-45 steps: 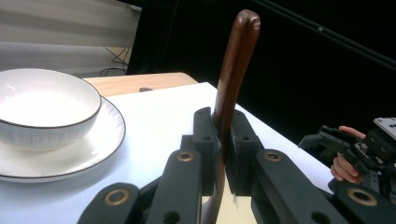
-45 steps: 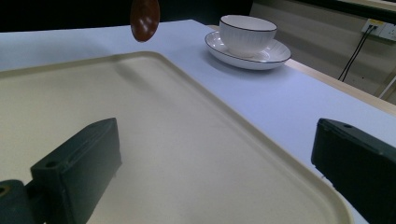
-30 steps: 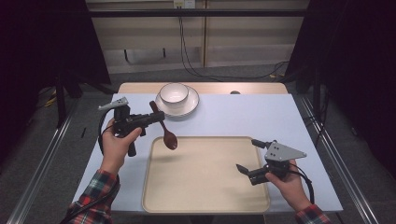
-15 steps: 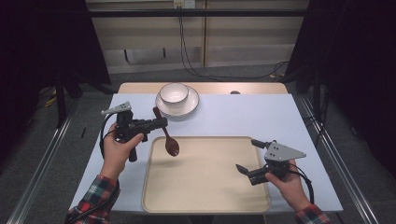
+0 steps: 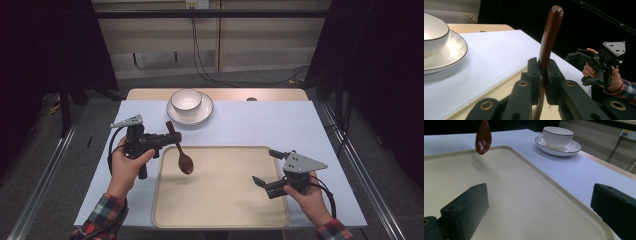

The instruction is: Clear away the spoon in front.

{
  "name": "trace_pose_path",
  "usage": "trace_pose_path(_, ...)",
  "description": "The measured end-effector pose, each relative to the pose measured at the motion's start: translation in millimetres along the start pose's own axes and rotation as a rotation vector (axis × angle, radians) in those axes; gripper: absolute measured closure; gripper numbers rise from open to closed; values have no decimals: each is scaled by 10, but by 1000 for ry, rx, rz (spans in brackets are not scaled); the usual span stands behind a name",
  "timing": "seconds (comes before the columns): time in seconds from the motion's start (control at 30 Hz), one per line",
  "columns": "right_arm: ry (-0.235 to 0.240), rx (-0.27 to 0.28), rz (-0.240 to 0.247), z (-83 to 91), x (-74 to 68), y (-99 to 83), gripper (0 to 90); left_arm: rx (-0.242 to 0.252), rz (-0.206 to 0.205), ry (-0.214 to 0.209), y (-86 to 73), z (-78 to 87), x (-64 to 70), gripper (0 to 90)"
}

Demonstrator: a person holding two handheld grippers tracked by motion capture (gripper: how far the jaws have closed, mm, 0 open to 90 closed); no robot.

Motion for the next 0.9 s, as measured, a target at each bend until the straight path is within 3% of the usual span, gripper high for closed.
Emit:
trace_pose_path(0.8,0,-6,2,-15,23,-22,12,-64,19,-50,-222,-21,146,842)
trace_pose_path(0.9,6,-3,-4,-30,25,-20,12,-68,37,-56,-257,-21,174,841)
Point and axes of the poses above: each handheld gripper's, and its own axes: z roughly backward along the jaws, y roughly out of its top, x roughly to its right, the point moved 10 cm from there along -z, roughly forward along the jaws, and after that the axes turned 11 degrees about x, right-handed, at the moved point
